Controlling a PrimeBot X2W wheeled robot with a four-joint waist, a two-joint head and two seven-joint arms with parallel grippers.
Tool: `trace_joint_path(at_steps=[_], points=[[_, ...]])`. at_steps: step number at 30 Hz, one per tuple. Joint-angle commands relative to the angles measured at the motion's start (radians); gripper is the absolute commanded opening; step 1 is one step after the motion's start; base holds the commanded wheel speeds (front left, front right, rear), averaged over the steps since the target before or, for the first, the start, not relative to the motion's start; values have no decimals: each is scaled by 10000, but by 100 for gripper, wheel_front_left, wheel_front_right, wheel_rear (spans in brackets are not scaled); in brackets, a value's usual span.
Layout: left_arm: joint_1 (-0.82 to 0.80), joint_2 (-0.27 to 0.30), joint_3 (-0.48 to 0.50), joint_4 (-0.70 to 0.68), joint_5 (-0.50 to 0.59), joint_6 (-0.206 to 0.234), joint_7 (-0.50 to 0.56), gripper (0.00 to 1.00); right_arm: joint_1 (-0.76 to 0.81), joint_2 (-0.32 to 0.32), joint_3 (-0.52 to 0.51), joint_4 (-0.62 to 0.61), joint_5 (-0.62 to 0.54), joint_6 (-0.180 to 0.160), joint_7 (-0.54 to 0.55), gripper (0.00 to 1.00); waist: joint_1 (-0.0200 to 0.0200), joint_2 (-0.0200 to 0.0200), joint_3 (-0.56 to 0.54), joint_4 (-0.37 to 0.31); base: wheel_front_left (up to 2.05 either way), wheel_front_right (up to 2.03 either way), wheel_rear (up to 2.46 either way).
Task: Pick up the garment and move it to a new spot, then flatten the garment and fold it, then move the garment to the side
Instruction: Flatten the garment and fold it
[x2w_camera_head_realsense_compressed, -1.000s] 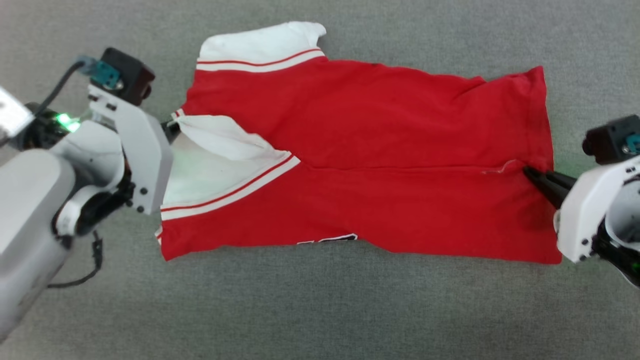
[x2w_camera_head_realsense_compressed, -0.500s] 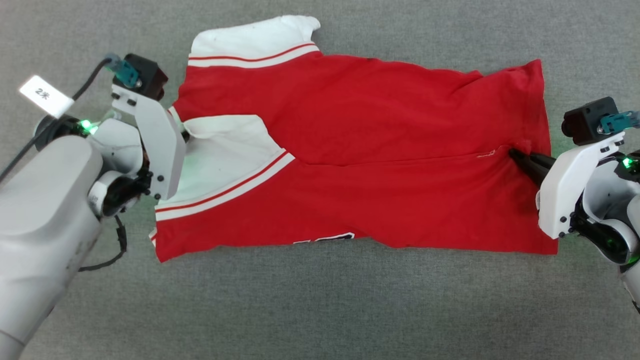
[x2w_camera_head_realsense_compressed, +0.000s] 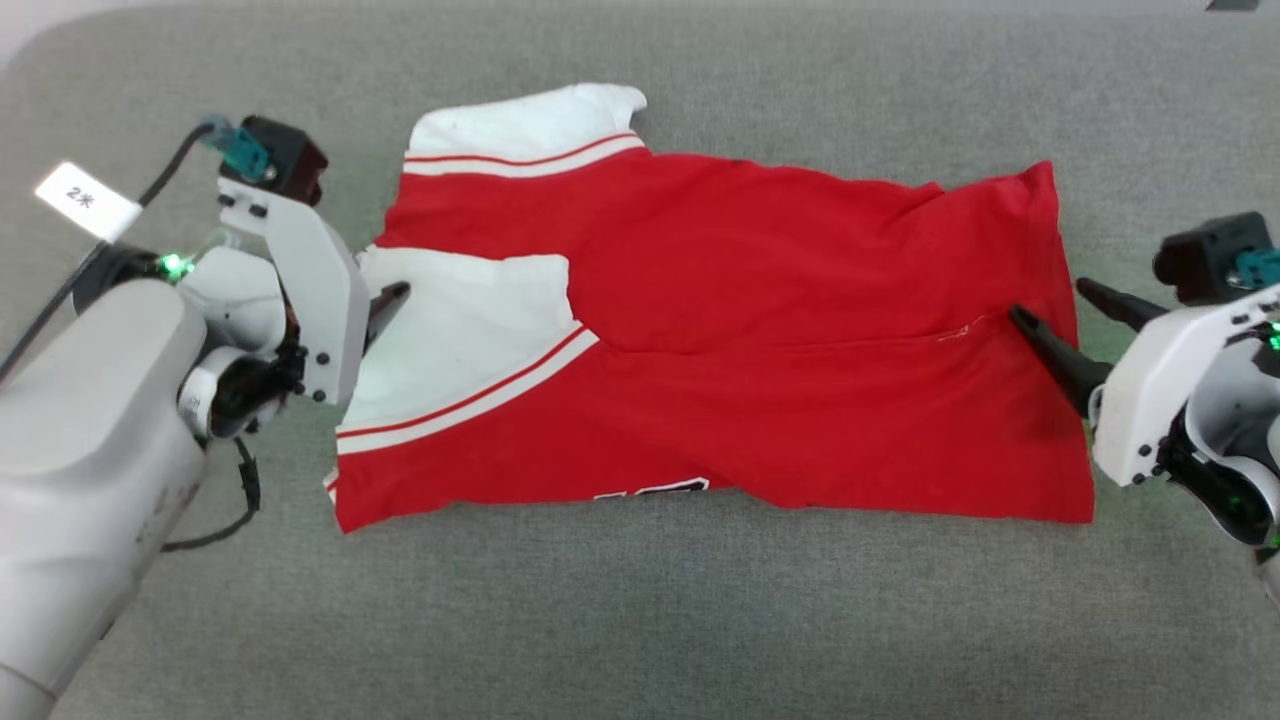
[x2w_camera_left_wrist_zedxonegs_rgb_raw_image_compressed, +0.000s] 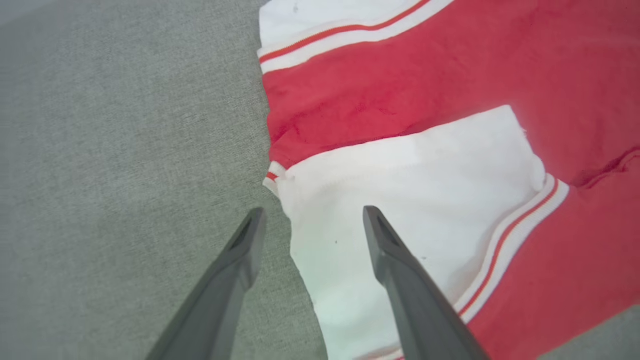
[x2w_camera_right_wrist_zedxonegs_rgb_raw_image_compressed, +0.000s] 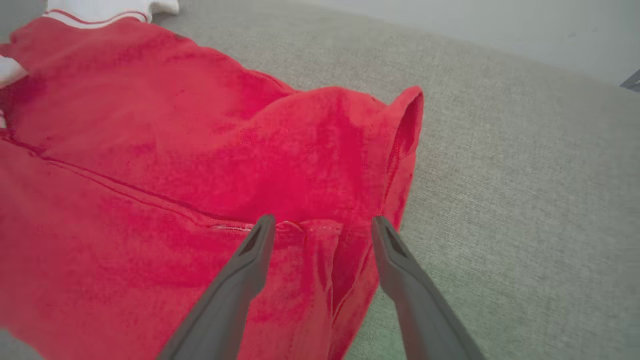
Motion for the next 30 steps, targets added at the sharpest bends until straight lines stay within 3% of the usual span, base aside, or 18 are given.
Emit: trace_joint_path(at_steps=[1,10,15,19,24,30], points=[[220,55,26,-120,-95,100,71,100,171,-27,-167,-63,-74,-20,-158,100,0,0,-227,53,0,0,0],[1407,720,142,-1860,-1020,1470,1486,100,1497,427,-2179,-1022,-1323,-20,-1850,100,0,0,-787,174,0,0,0],[2157,1153,108,-2803,-1545,2469,2422,100,2382,1063,-3448,-1859,-2022,-20,-2038,100,0,0,-999,124,0,0,0],[2546,1388,120,-3252,-1834,2983,2822,100,3018,1567,-4274,-2597,-2506,-18,-1884,100,0,0,-1119,27,0,0,0],[2834,1384,157,-3233,-2002,3227,2855,100,3695,2141,-4990,-3553,-2903,-18,-1502,100,0,0,-1164,-129,0,0,0],[3068,1206,218,-2500,-2133,2997,2513,100,4304,2678,-5578,-4376,-3096,-18,-1131,100,0,0,-1128,-364,0,0,0]])
